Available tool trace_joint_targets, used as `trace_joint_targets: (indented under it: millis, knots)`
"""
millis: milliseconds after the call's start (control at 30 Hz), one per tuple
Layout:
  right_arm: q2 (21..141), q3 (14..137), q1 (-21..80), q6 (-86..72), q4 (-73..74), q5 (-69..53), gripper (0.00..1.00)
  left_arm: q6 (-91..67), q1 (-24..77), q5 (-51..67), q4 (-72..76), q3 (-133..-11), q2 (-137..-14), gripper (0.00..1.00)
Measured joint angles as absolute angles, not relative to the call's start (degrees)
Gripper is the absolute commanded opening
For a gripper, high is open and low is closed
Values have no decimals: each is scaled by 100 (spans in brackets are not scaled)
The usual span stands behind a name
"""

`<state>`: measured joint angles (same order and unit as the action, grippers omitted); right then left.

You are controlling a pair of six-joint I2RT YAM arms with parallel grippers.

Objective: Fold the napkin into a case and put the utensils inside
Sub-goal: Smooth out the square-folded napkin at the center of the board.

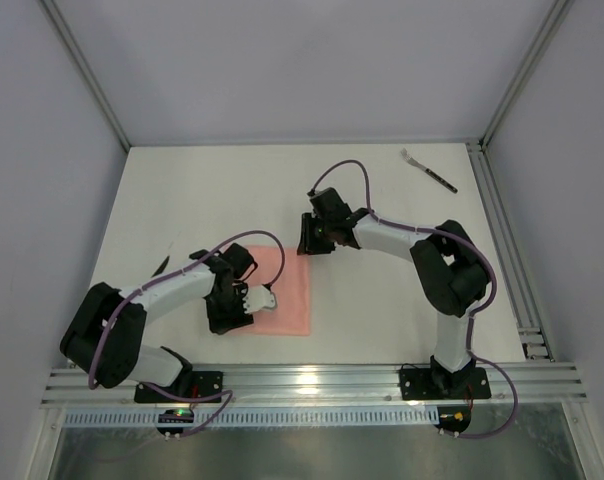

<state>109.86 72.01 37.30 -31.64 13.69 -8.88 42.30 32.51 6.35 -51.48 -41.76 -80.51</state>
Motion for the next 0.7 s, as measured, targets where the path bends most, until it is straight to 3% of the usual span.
trace_joint_targets:
  millis: [167, 267, 333, 400, 467, 567, 700]
  knots:
    - [10986, 7201, 3712, -3098, 1380, -895, 37, 4287, 3267, 526, -5107, -4132, -8051, 32]
    - [10975, 7183, 3629, -3052, 1345, -1035, 36, 4300, 3293, 473, -5111, -4088, -8051, 29]
    - [10877, 7026, 3516, -3033, 1227, -1144, 36, 4296, 3299, 451, -5113, -4082, -8049, 31]
    - [10678, 6777, 3321, -3011, 1155, -1229, 34, 4307, 3299, 458, -5127, -4080, -8023, 47]
    - [10422, 6510, 3087, -2971, 1120, -1282, 24, 4283, 3299, 502, -5179, -4082, -7970, 60]
    - [10121, 6289, 2794, -2919, 1125, -1280, 14, 4254, 3299, 626, -5411, -4176, -7865, 65]
    - [10121, 6278, 2696, -2877, 1096, -1291, 13, 4241, 3288, 836, -5811, -4517, -7710, 63]
